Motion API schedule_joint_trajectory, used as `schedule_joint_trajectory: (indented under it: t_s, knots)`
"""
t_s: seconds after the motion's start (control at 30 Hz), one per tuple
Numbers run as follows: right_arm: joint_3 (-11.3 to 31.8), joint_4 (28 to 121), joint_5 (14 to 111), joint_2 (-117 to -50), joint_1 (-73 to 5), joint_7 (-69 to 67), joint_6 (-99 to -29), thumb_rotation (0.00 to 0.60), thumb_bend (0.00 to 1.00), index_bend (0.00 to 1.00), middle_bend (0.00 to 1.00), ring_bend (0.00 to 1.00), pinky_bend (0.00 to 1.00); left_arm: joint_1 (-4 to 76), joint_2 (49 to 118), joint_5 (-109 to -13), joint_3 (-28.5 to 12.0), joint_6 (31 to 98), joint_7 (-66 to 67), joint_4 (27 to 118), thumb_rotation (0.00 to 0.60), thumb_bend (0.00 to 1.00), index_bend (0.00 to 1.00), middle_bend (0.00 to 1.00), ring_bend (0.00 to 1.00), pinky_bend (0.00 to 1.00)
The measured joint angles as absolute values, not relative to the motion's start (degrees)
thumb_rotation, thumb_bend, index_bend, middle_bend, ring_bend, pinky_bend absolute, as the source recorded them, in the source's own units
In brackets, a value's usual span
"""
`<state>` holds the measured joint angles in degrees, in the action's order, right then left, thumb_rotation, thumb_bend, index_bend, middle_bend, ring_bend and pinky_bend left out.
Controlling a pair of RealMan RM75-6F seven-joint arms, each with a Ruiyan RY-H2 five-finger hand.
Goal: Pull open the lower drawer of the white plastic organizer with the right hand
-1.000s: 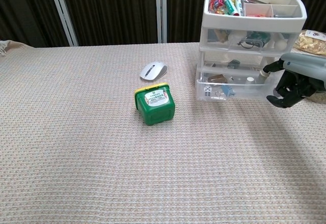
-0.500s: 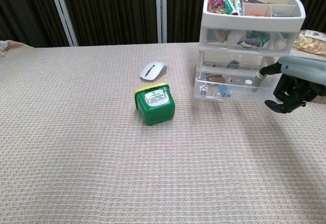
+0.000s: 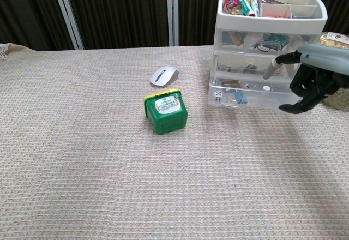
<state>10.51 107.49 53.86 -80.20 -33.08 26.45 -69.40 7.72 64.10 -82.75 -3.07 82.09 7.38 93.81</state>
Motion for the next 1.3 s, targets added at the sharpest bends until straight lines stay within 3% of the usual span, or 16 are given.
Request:
schedule_joint_trajectory:
  t_s: [0.17,0.43,0.73,0.97,1.3]
  knots:
    - [12.5,109.7,55.2,-78.5,-34.0,27.5,-70.2,0.600,0.03,0.32,0.90,0.92,0.67,7.7,64.1,-82.8,-3.1,82.1,7.4,93.8,0.600,0.32,0.06,0.00,0.00,0.00]
    - [16.0,109.4,53.6,-77.6,-37.7,31.0,-69.5,0.600,0.00,0.45,0.99,1.00,0.67,7.7,64.1,-82.8,-3.1,82.1,7.4,93.8,0.600,0.32,0.06,0.00,0.00,0.00]
    - [17.3,102.4,53.3,-77.0,-42.6,30.8,-60.1,0.600,0.00,0.49,0.99,1.00,0.67,7.7,64.1,-82.8,-3.1,82.1,7.1,93.7,0.600,0.32,0.06,0.00,0.00,0.00]
    - [15.1,91.5,66.6,-76.2,-45.3,23.5,-53.5,0.600,0.00,0.50,0.99,1.00,0.67,7.8,64.2,-82.7,-3.2,82.1,7.4,93.8,0.600,0.32,0.06,0.00,0.00,0.00]
    - [10.1,76.9,84.3,-78.1,-48.5,6.0,-51.4,0.600,0.00,0.53,0.99,1.00,0.67,7.8,64.3,-82.4,-3.3,82.1,7.7,93.8,0.600,0.32,0.06,0.00,0.00,0.00]
